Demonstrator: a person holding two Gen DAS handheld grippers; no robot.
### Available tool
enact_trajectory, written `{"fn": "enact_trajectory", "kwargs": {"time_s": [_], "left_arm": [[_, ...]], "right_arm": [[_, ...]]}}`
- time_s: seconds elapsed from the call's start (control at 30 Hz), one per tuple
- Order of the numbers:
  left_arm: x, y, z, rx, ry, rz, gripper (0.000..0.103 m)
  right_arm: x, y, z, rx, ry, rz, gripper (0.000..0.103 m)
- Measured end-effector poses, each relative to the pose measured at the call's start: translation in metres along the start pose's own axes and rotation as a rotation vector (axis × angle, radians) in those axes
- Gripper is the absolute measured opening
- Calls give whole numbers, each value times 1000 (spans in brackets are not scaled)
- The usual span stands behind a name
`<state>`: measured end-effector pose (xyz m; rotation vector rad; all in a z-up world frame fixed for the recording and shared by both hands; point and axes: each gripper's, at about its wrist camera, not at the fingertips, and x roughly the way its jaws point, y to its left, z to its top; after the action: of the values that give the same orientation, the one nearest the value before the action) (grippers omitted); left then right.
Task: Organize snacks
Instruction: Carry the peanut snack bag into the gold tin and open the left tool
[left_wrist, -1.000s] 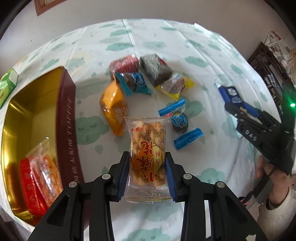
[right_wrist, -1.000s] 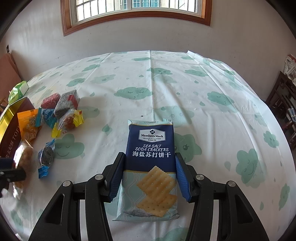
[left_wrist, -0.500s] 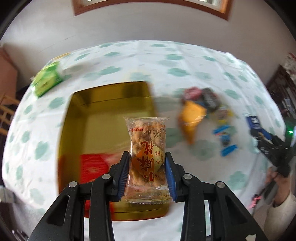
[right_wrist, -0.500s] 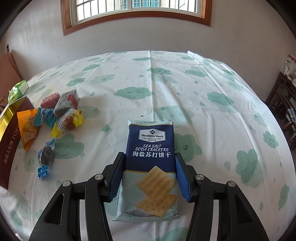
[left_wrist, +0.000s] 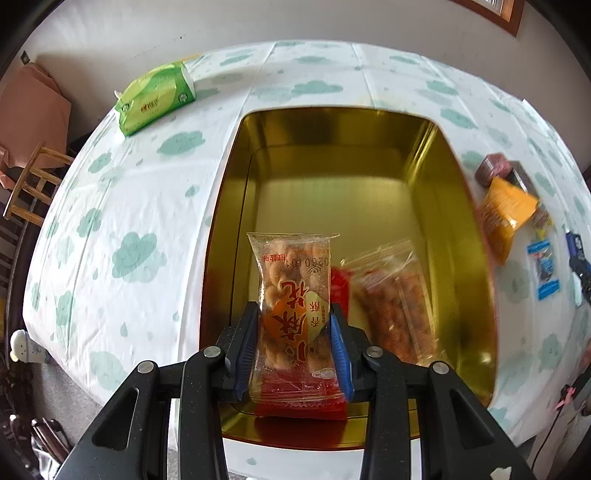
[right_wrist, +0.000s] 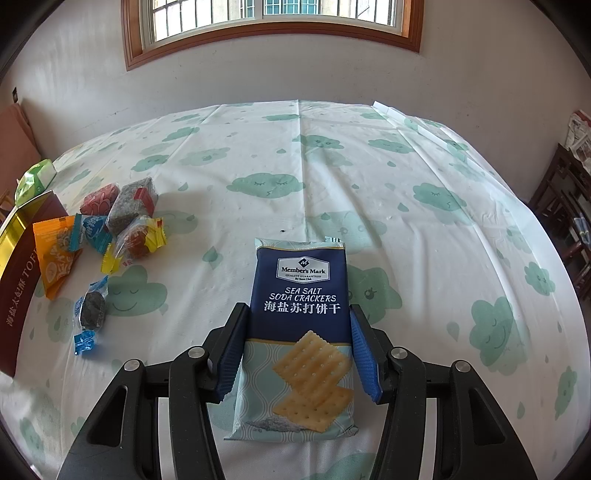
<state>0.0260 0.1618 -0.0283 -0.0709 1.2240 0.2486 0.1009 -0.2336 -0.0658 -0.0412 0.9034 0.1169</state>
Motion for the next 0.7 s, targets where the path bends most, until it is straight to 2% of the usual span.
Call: {"fn": "enact_trajectory", "kwargs": {"time_s": [0.13,0.7], "left_arm": [[8,4,-4,-1,18,20,33],[7,9,-13,5,22,16,35]], "right_arm": [[0,-1,0,0,0,0,54],[0,0,0,0,0,-1,55]]}}
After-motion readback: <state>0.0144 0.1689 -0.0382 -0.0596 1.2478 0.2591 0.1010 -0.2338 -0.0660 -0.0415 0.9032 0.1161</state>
